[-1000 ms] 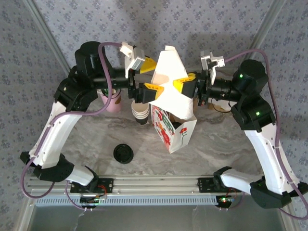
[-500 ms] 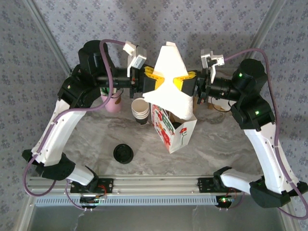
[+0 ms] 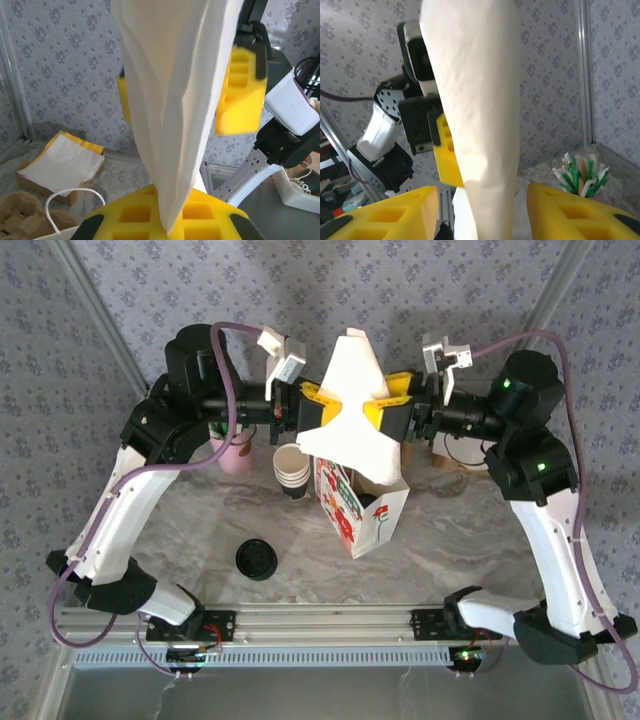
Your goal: Pack the takeout coffee
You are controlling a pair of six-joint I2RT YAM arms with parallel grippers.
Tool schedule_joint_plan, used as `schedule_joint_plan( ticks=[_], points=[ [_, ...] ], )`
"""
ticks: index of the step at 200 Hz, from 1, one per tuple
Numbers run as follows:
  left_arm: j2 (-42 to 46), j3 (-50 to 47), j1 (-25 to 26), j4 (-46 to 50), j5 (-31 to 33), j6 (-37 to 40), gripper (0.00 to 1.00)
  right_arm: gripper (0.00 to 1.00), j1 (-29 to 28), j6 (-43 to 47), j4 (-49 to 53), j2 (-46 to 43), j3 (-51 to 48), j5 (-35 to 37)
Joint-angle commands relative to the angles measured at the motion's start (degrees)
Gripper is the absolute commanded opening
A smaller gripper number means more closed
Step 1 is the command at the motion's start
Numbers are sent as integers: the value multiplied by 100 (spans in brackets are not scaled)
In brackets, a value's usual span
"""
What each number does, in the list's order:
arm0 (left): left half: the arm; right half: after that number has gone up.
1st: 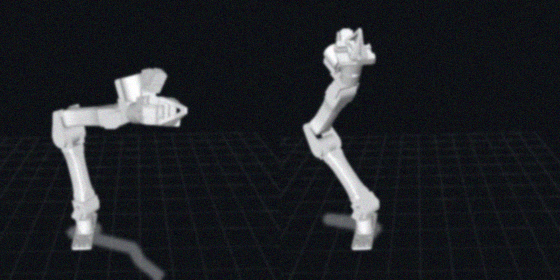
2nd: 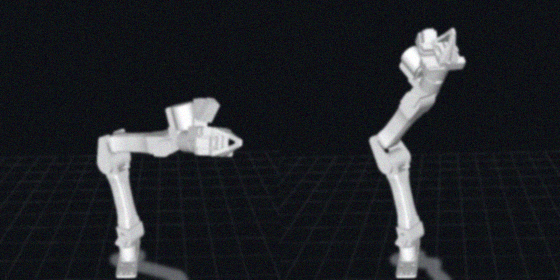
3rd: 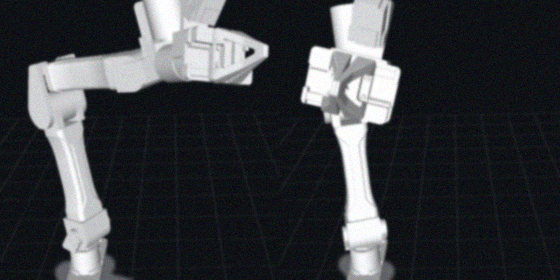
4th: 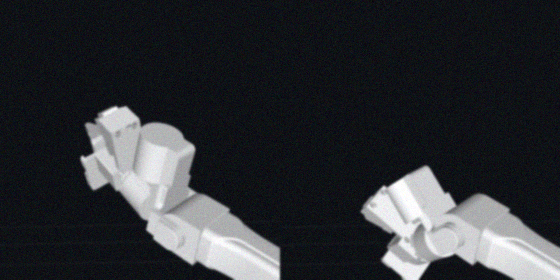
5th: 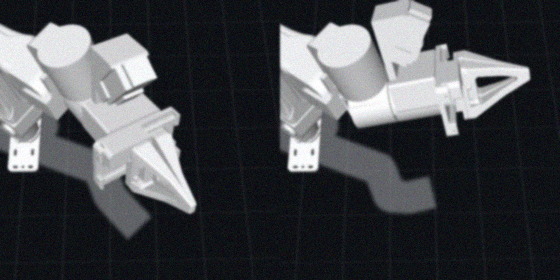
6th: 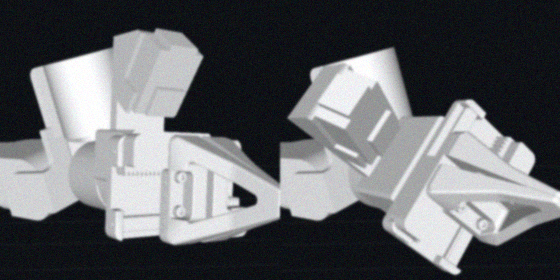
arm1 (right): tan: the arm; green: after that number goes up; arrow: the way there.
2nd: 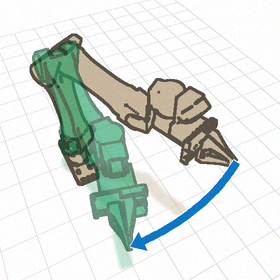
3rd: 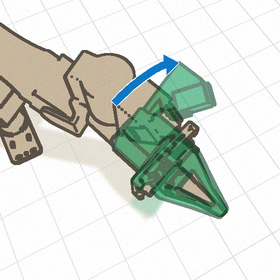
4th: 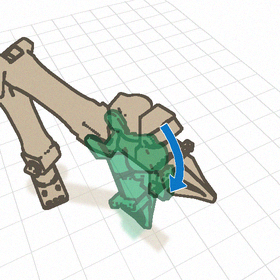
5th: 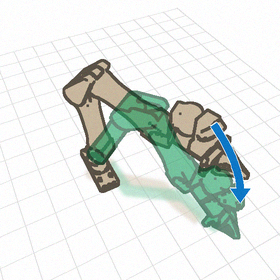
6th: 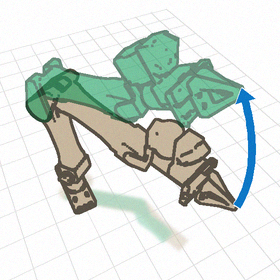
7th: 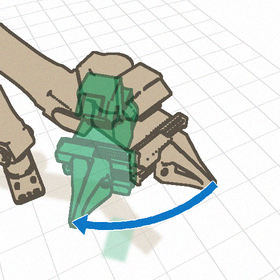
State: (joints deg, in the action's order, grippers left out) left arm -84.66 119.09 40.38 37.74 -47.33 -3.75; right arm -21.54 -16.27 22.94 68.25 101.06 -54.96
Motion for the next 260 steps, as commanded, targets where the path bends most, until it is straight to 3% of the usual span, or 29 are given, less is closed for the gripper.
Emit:
schedule_joint_plan(
  ticks=[1, 26, 51, 71, 98, 121, 163, 188, 197, 213, 260],
  points=[
    [-55, 156, -5, 76, -265, -47, 0, 57, 181, 173, 186, 203, 332, -414],
    [-105, 218, -8, 229, -338, -113, 0, 57, 240, 152, 108, 468, 496, -540],
    [-138, 281, -8, 270, -325, -110, 0, 48, 225, 41, 88, 655, 590, -729],
    [-177, 299, -7, 285, -304, -142, 0, 36, 161, 35, 105, 678, 563, -796],
    [-195, 293, -7, 285, -151, -188, 0, 8, 99, 130, 181, 558, 417, -674],
    [-183, 265, -16, 378, 337, -161, 4, 0, 103, 376, 346, 352, 257, -209],
    [-12, -36, -102, 458, 915, -159, 8, 0, 166, 696, 20, -261, -379, 1152],
    [55, -134, -127, 443, 1126, -182, 31, 0, 175, 687, -149, -365, -482, 1604],
    [107, -178, -144, 440, 1272, -178, 45, 0, 167, 657, -181, -381, -494, 1774],
    [217, -290, -179, 422, 1614, -138, 61, 0, 127, 624, -309, -456, -649, 2175],
    [797, -939, -232, 10, 3035, -65, 63, 0, -549, 409, -1126, -707, -1560, 4083]
  ],
)
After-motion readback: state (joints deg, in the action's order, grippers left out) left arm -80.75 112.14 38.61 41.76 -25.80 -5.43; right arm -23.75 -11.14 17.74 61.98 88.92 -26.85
